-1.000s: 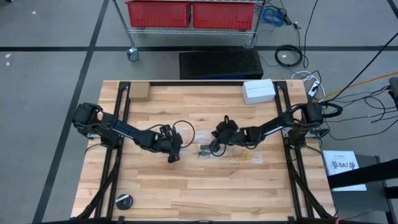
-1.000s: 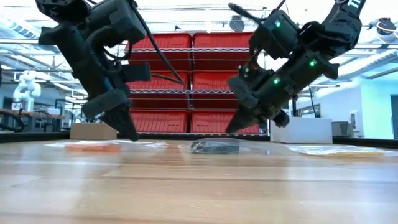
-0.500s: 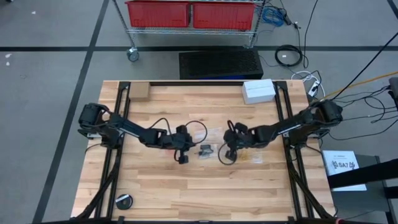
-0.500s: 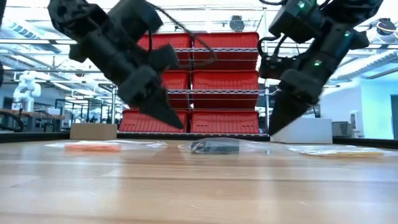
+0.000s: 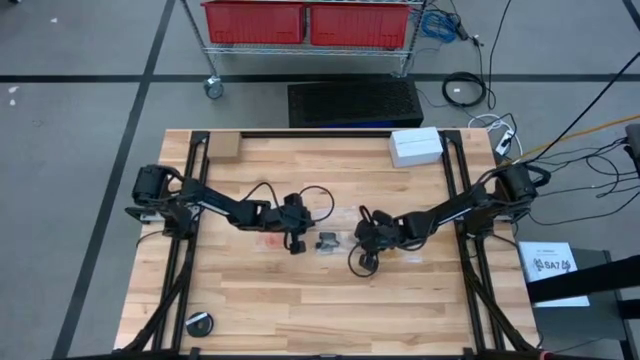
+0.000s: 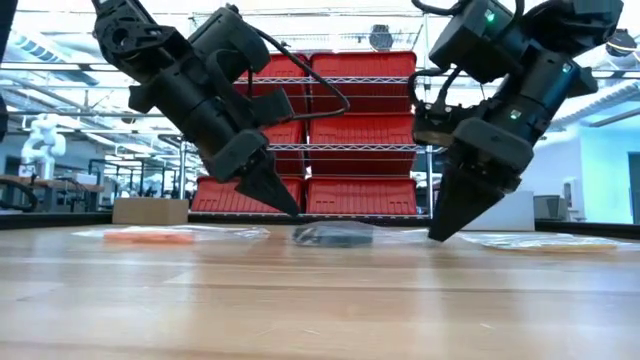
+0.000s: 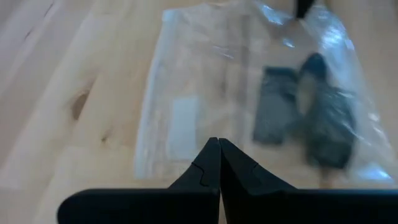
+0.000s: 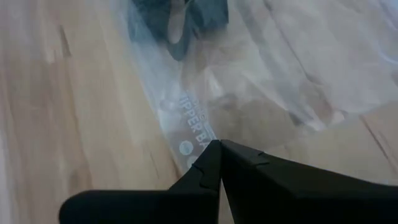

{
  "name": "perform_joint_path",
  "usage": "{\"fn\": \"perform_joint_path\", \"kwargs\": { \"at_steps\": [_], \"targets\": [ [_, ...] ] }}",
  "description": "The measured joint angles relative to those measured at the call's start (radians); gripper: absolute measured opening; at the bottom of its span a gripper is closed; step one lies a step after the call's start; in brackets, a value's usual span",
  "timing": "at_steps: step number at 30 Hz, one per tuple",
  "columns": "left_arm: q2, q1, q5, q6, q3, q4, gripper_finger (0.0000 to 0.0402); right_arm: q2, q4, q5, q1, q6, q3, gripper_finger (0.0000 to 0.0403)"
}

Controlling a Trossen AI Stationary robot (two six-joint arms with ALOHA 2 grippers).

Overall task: Sort rubber bands
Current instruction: Adjust the transparent zip bags

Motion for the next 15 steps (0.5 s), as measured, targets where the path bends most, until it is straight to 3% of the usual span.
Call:
{"fn": "perform_joint_path", "kwargs": {
  "at_steps": [10,15],
  "targets": [
    [-0.051,0.010,-0.007,0.019,0.001,-0.005,0.0000,0.013,0.082,-0.017,0.000,-0.024,0.016,0.0000],
    [-0.066,0.010,-0.007,0.020,0.002,-0.058,0.0000,-0.046,0.054,-0.035,-0.005,-0.078,0.029,0.0000]
  ]
}}
